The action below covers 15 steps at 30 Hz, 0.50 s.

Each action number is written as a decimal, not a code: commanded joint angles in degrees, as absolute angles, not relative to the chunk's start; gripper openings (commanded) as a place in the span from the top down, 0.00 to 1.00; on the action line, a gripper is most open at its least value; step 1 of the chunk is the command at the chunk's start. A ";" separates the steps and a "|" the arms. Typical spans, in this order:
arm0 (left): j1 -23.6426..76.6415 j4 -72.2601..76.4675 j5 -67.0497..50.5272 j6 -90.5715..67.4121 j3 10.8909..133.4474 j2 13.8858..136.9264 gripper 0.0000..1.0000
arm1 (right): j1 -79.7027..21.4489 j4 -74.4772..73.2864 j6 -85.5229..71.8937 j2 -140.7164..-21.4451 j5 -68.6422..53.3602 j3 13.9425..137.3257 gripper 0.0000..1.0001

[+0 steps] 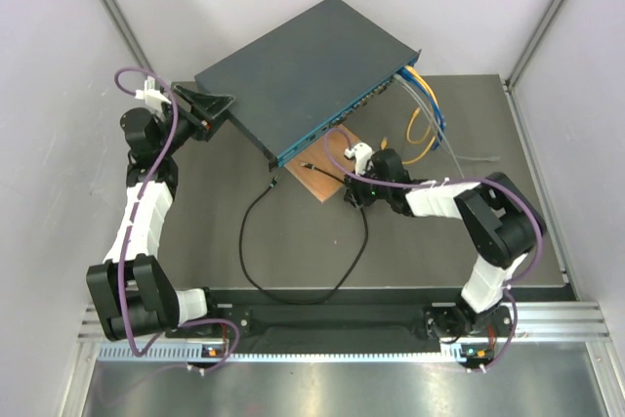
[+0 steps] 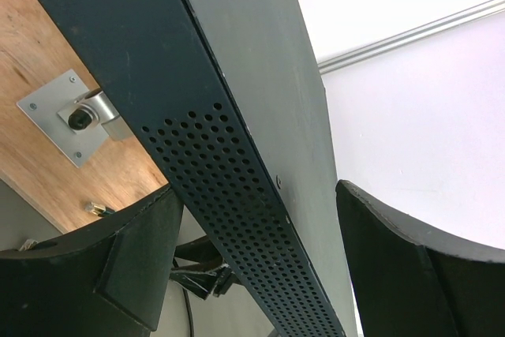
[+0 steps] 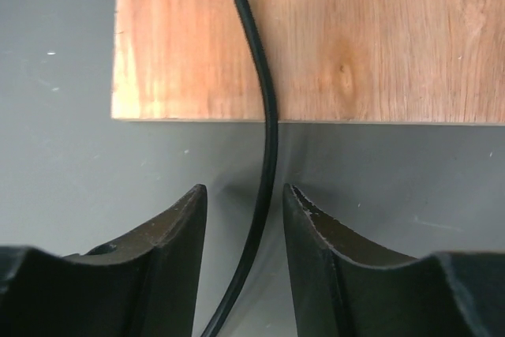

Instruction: Insert the plug into the switch port

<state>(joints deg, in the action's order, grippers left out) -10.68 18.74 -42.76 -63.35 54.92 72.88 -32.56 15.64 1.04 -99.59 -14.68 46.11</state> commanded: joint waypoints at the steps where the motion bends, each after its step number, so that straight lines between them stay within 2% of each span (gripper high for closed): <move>1: -11.07 22.76 -42.63 -61.79 56.69 71.10 0.18 | -34.19 15.47 2.81 -100.89 -11.87 49.31 0.58; 7: -11.07 22.68 -42.71 -61.88 56.86 71.28 0.17 | -34.19 14.59 5.01 -103.62 -8.62 50.18 0.65; 8: -10.99 22.59 -42.80 -61.88 57.04 71.28 0.17 | -34.19 14.42 5.18 -103.71 -8.79 50.36 0.75; 13: -11.07 22.15 -43.24 -61.52 58.09 71.46 0.18 | -34.19 10.90 6.24 -102.67 -10.19 51.60 0.96; 15: -11.07 22.24 -43.42 -61.52 58.18 71.54 0.18 | -34.10 10.38 6.85 -100.82 -10.81 51.07 1.00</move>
